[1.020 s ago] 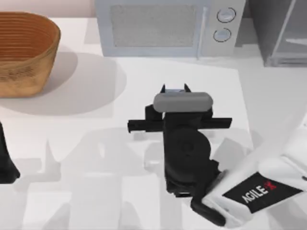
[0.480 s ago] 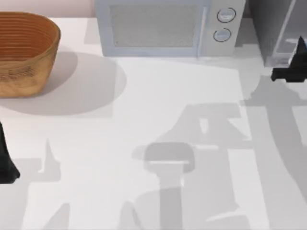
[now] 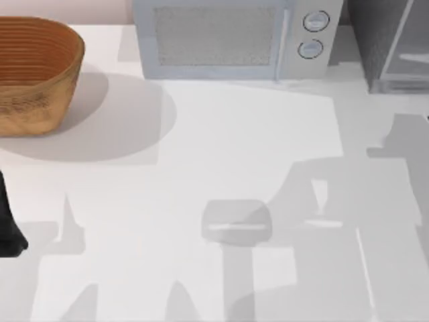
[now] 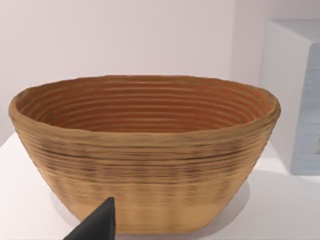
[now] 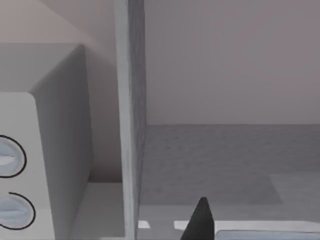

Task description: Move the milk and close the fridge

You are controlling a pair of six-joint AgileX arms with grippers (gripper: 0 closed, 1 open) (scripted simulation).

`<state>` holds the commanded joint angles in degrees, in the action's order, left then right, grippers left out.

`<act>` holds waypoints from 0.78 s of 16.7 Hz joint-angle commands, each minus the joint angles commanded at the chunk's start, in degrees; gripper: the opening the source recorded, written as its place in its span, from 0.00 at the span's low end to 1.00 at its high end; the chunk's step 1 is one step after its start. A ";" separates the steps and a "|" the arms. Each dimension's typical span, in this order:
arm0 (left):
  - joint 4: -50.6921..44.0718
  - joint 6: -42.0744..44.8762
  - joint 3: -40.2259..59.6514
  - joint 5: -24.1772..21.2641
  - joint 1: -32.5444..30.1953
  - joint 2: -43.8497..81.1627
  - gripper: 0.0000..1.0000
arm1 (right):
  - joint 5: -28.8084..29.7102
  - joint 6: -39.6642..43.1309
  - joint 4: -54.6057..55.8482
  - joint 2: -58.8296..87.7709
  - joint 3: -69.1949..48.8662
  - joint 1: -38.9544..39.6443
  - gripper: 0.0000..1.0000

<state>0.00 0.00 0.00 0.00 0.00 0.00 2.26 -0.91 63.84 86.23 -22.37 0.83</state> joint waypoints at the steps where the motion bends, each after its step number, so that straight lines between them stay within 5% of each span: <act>1: 0.00 0.00 0.00 0.00 0.00 0.00 1.00 | 0.00 0.00 0.00 0.00 0.00 0.00 0.00; 7: 0.00 0.00 0.00 0.00 0.00 0.00 1.00 | -1.95 -0.02 -0.54 6.75 -6.70 -1.60 0.00; 13: 0.00 0.00 0.00 0.00 0.00 0.00 1.00 | -8.04 0.39 -3.73 28.80 -31.08 -7.46 0.00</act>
<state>0.00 0.00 0.00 0.00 0.00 0.00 -5.78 -0.52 60.11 115.03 -53.45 -6.63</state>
